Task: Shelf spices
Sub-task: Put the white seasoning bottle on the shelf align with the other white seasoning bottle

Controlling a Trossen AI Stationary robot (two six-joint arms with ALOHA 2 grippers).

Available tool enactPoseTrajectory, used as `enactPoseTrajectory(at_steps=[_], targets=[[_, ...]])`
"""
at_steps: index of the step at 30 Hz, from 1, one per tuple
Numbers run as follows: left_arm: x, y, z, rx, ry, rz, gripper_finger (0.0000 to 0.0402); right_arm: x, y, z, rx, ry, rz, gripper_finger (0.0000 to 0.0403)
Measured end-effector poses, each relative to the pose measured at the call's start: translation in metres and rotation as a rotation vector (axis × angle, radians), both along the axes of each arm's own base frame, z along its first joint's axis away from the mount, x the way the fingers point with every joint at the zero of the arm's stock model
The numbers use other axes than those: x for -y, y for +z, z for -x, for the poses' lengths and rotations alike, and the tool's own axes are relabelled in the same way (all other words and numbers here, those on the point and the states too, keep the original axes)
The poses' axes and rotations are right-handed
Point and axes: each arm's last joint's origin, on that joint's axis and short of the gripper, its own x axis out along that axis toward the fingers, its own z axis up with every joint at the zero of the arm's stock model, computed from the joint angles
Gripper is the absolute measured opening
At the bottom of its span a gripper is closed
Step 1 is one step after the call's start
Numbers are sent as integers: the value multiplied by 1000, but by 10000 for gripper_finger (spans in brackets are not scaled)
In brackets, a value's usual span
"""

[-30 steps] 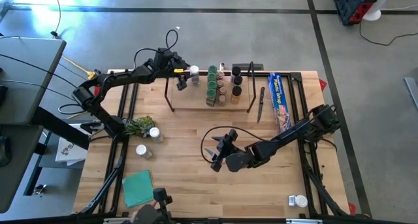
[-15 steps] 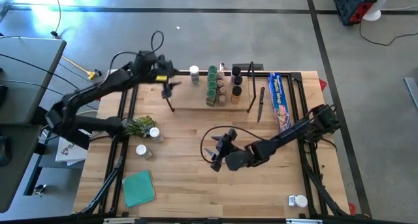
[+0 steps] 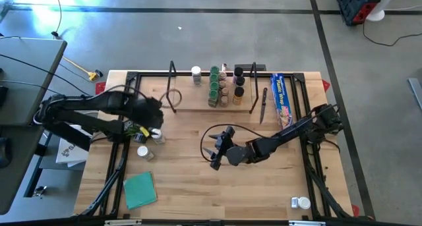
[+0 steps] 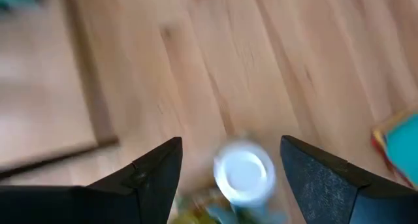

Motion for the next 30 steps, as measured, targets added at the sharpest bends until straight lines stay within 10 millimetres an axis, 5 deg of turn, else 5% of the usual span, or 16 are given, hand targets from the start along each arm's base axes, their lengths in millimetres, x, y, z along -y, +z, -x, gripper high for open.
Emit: enactPoseTrajectory(at_steps=[11,24,30], targets=[[7,-28,-15,-311,80,-33,252,-5,0,2,-8,26,8,268],[8,-58,-39,-492,70,-22,251,-15,-1,5,-24,64,36,268],[9,-62,-42,-512,97,8,217,-15,-1,5,-25,65,39,268]])
